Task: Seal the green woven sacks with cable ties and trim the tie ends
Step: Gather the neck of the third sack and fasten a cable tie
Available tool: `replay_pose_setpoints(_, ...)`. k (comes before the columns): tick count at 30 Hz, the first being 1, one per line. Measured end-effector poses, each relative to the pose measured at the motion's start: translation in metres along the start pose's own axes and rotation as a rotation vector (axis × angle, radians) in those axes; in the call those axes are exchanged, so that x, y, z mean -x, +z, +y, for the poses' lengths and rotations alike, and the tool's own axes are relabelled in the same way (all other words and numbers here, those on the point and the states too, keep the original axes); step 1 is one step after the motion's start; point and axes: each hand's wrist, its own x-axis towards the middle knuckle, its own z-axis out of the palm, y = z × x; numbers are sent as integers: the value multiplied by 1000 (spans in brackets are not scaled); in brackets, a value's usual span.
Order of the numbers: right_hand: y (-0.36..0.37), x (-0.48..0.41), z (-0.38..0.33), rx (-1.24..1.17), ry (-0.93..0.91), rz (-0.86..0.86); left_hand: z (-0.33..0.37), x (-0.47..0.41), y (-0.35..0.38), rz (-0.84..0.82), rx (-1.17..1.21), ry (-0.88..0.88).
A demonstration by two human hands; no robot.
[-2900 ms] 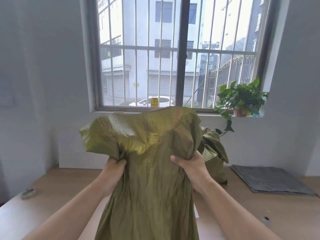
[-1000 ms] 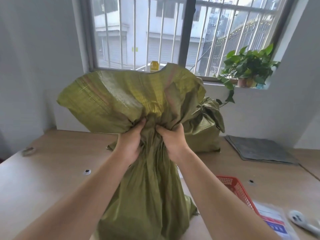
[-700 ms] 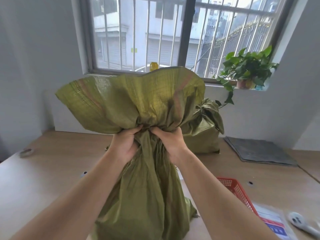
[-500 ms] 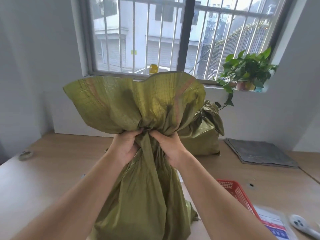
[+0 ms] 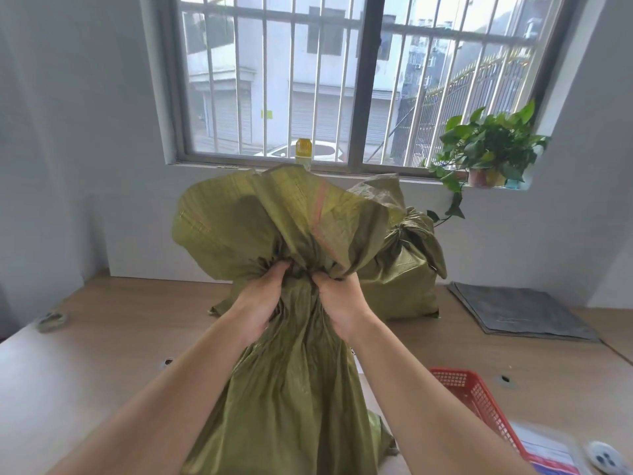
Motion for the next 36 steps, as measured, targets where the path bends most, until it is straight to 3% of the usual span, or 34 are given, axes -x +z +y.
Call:
replay_pose_setpoints(7, 0, 5, -5, 66, -63, 3, -2, 4, 11, 20, -93, 121)
replay_pose_setpoints(14, -1, 14, -11, -69, 142, -91, -1, 11, 20, -193, 49, 50)
replay_pose_setpoints(19, 1, 18, -4, 6, 205, -170, 4, 18, 30, -270, 81, 65)
replay_pose_setpoints(31, 3, 20, 7, 249, 5, -204, 5, 21, 18, -339, 70, 65)
replay_pose_setpoints(36, 3, 17, 3, 252, -25, -132, -7, 20, -2, -514, 95, 81)
